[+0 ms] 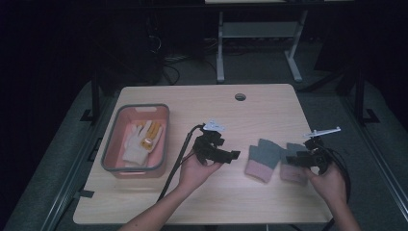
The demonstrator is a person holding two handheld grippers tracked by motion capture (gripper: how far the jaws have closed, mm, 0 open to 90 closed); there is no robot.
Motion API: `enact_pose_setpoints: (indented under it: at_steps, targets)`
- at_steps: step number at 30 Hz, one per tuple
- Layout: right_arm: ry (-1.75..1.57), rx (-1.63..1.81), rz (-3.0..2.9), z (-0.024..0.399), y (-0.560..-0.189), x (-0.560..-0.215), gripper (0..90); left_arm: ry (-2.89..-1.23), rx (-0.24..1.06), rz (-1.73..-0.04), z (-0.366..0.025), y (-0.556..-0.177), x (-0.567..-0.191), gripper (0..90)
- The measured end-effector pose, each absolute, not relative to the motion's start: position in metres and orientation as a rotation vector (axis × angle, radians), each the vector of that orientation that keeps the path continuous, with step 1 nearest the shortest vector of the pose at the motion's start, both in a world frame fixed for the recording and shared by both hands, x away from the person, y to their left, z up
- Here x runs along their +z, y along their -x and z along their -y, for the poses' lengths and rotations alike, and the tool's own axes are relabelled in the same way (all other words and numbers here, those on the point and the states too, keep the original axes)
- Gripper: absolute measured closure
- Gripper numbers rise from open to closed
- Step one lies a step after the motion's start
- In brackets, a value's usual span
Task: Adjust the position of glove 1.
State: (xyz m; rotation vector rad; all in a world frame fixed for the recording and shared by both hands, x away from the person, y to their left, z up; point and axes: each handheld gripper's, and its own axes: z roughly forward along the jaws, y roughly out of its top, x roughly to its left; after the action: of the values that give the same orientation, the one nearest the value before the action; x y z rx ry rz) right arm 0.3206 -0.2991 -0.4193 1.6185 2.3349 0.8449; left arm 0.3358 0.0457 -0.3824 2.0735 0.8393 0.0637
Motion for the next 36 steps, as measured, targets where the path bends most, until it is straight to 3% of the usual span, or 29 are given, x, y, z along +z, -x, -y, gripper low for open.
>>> enact_pose_setpoints:
  at_steps: [17,21,24,27,36]
  targets:
    - [-1.64,0.741,-2.354,0.311,-0.314,-0.449,49.5,-2.099,0.038,-0.818,-0.032,-0.334,-0.391,23.6]
    - [-1.655,0.763,-2.341,0.312,-0.313,-0.451,56.4,-2.094,0.032,-0.822,-0.031,-0.333,-0.392,23.7]
    - [-1.678,0.787,-2.339,0.311,-0.312,-0.451,68.4,-2.096,0.03,-0.818,-0.029,-0.33,-0.394,23.8]
    - [-1.696,0.807,-2.333,0.311,-0.312,-0.451,74.0,-2.104,0.028,-0.814,-0.028,-0.329,-0.395,23.9]
    - [-1.704,0.755,-2.349,0.31,-0.315,-0.441,82.1,-2.093,0.023,-0.82,-0.031,-0.331,-0.394,24.1]
